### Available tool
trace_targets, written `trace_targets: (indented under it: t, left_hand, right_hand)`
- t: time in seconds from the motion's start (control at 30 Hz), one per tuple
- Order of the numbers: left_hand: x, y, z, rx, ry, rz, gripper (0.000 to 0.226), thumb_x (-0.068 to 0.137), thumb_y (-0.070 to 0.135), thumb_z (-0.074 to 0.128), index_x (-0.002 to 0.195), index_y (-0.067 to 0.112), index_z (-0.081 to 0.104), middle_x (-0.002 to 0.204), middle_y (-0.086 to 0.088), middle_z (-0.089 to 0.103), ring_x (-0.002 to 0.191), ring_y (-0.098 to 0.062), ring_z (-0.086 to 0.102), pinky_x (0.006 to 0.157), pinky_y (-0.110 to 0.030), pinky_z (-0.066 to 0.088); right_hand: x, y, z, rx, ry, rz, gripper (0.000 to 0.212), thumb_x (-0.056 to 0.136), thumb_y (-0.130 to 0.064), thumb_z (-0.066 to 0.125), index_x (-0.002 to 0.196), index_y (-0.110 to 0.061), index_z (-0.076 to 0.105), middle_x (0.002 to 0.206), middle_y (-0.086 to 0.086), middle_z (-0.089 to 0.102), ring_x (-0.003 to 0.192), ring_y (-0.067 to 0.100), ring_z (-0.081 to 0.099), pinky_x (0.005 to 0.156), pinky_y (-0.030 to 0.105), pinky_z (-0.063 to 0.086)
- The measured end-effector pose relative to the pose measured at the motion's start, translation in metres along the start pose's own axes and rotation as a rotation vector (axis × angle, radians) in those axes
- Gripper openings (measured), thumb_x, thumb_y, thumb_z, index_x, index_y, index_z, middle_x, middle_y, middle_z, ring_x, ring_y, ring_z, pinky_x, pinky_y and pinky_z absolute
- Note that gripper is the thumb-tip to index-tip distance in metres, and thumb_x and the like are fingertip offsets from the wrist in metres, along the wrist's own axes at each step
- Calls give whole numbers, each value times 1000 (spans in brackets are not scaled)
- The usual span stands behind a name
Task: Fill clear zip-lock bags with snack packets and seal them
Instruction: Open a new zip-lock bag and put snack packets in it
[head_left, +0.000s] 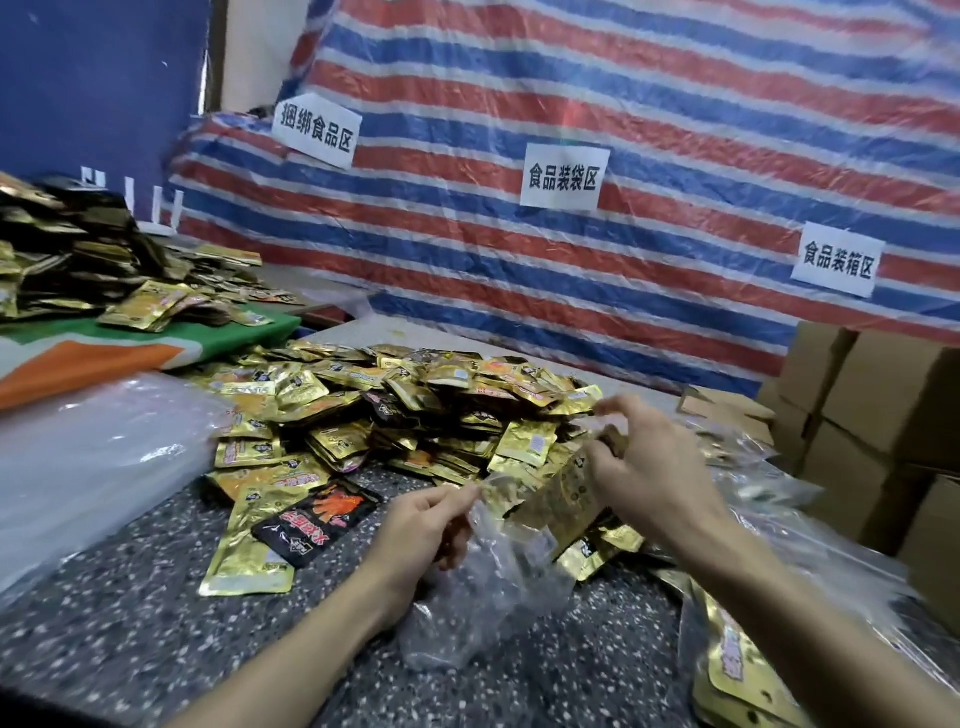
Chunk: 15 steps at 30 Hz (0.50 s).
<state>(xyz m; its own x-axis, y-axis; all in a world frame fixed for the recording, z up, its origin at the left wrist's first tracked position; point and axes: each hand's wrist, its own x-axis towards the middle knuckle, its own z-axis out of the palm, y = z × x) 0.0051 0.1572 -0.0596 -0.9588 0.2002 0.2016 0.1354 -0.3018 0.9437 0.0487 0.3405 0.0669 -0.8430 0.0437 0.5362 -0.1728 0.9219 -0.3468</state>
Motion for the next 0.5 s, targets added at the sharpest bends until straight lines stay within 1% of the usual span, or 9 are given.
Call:
trace_targets:
  t: [0.07,0.1,0.13,0.2,0.27,0.3,0.4,0.43,0.5]
  left_hand:
    - [-1,1,2,-8,-20,22,31,78,43,67,59,19,64,53,-3,52,44,-14,43,42,-22,32]
    - [-1,1,2,-10,-29,33,31,80,42,66,62,17,66,53,-4,51,44,-15,43,42,-22,33]
    - [-1,1,3,-8,-31,43,31,83,41,65,65,16,68,53,-4,51,45,-14,44,42,-21,34]
    - [-1,3,3,-18,-24,60,32,85,41,64,71,13,72,52,-3,50,45,-13,44,42,-19,35]
    - [0,5,2,-55,-22,87,35,82,44,66,77,10,73,53,-4,48,45,-13,42,43,-20,33]
    - [0,7,1,-69,-23,103,36,81,46,67,78,10,74,53,-4,48,46,-13,41,43,-20,33]
    - [0,11,0,-137,-51,145,35,81,47,65,83,12,74,55,-4,48,47,-13,42,44,-20,33]
    - [0,12,0,-159,-58,148,35,82,46,64,85,13,74,56,-5,49,47,-13,42,44,-20,33]
    - [-1,14,-1,-176,-72,149,35,82,45,64,88,13,74,58,-5,50,48,-13,44,45,-20,34]
  right_hand:
    - [-1,-4,5,172,-94,134,26,95,-23,64,118,-16,53,97,3,62,59,11,67,45,19,52]
    - [-1,-8,8,289,-153,216,23,96,-23,64,113,-11,54,96,8,63,53,12,68,40,17,48]
    - [0,-10,11,397,-213,284,21,97,-22,63,107,-5,57,93,13,65,51,13,69,39,19,49]
    - [0,-12,17,517,-297,355,23,97,-21,63,97,2,64,87,19,70,59,21,73,47,30,57]
    - [-1,-11,23,489,-328,358,28,95,-27,64,90,0,71,88,17,74,76,27,74,66,42,62]
    - [-1,-10,25,457,-333,343,29,94,-33,64,90,-5,72,90,14,74,81,24,72,71,41,60]
    - [-5,-7,29,469,-422,319,23,91,-43,67,91,-22,74,94,-1,74,88,12,66,73,29,49]
    - [-6,-6,29,514,-473,334,18,91,-41,68,92,-24,74,94,-3,73,89,12,67,73,28,51]
    - [-6,-5,24,637,-585,395,13,90,-30,72,87,-18,75,84,0,74,75,12,71,59,27,54]
